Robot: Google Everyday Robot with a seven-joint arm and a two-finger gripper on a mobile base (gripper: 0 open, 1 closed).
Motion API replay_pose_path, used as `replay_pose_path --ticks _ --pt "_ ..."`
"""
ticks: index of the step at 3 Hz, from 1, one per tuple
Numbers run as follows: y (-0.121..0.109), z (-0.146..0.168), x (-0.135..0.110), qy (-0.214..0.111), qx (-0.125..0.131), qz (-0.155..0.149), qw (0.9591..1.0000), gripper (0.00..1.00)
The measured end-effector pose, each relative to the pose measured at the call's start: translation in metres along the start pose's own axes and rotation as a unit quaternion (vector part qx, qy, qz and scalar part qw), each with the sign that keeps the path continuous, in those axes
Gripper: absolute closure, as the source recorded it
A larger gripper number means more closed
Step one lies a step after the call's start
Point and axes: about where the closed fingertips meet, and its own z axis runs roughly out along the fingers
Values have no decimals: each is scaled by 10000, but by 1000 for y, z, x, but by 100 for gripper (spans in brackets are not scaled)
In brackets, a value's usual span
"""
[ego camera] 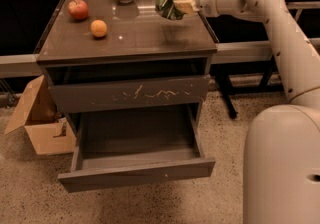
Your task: Place green jalapeno chip bag into middle drawer
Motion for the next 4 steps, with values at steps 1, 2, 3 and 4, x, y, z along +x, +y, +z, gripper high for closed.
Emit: replay_pose_path --ticks 1,2,3,4 --pt "26 -17 -44 -313 -447 -163 9984 100" --pt "30 -16 -44 -302 -527 -170 9980 100" --pt "45 -18 -48 -436 -907 -276 9945 100" --pt "82 -44 -70 -756 -1648 -598 9816 100"
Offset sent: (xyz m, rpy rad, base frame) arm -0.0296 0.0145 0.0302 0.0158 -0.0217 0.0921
